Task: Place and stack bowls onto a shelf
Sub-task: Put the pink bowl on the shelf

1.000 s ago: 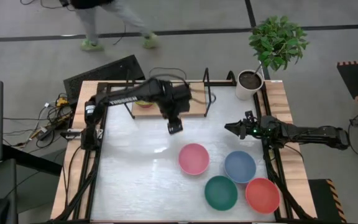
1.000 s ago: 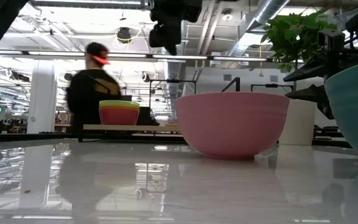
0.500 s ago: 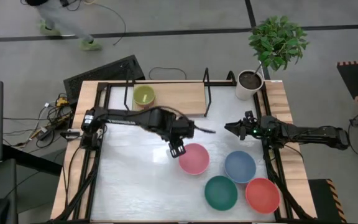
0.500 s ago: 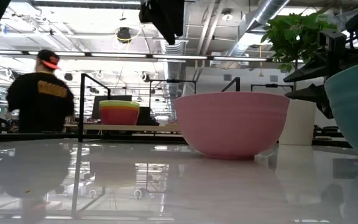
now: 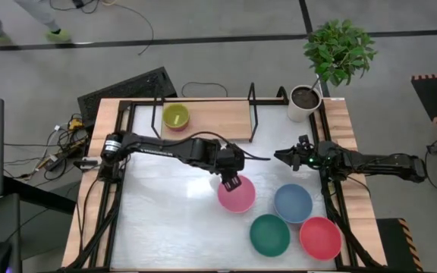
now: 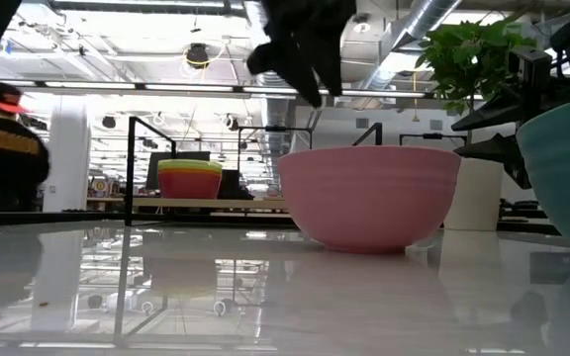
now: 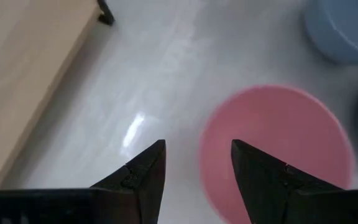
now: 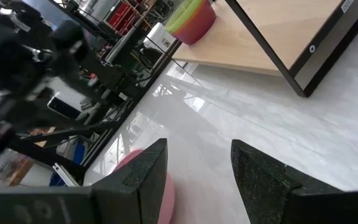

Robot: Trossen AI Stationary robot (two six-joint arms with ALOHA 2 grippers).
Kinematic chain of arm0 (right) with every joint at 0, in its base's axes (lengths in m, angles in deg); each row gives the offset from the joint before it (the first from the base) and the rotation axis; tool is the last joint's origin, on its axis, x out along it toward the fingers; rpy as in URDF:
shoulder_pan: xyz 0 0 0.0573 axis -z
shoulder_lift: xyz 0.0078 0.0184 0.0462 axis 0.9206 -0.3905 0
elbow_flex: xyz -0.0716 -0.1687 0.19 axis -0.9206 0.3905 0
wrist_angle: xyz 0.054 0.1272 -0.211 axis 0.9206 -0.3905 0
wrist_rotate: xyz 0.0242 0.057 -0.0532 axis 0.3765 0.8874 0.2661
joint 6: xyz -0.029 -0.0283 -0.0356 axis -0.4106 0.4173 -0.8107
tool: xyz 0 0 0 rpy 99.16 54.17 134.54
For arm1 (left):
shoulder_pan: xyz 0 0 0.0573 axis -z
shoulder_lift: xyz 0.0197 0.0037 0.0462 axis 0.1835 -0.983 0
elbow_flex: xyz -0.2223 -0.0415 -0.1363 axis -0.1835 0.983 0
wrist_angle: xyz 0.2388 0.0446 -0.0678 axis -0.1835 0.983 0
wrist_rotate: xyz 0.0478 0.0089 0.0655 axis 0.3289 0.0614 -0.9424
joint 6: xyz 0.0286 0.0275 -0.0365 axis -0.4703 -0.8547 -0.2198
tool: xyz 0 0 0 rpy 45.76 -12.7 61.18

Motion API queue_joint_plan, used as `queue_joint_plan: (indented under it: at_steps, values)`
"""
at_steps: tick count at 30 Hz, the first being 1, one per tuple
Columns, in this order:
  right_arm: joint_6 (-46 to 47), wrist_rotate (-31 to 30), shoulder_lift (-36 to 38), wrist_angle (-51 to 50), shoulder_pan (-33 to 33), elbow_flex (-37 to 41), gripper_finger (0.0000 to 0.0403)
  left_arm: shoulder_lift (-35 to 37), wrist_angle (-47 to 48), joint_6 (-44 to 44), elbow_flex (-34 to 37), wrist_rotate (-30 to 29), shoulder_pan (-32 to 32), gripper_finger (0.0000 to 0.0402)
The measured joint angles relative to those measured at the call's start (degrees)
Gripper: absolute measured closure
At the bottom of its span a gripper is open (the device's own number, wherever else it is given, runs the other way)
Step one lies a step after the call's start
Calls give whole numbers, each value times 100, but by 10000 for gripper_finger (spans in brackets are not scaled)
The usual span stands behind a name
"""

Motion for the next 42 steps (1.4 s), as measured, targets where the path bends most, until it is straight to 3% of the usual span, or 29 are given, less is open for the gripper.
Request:
queue_joint_plan:
  at_steps: [9,18,26,29,34,42]
  values:
    - [-2,4,-1,-2,0,0,200,11,-1300,170,1074,337,-69,235]
    - [-7,7,-1,-2,2,0,200,2,-1615,481,1708,352,-58,235]
    - [-6,11,-1,-2,1,2,200,-118,-1660,442,1879,722,-37,240]
    - [-2,11,-1,-2,2,2,200,-202,-1762,386,1879,920,-37,272]
    - [0,10,1,-2,-50,2,200,-261,-1797,373,1874,983,-37,380]
    - [2,4,-1,-2,-149,2,200,-267,-1335,865,1458,1093,-128,401]
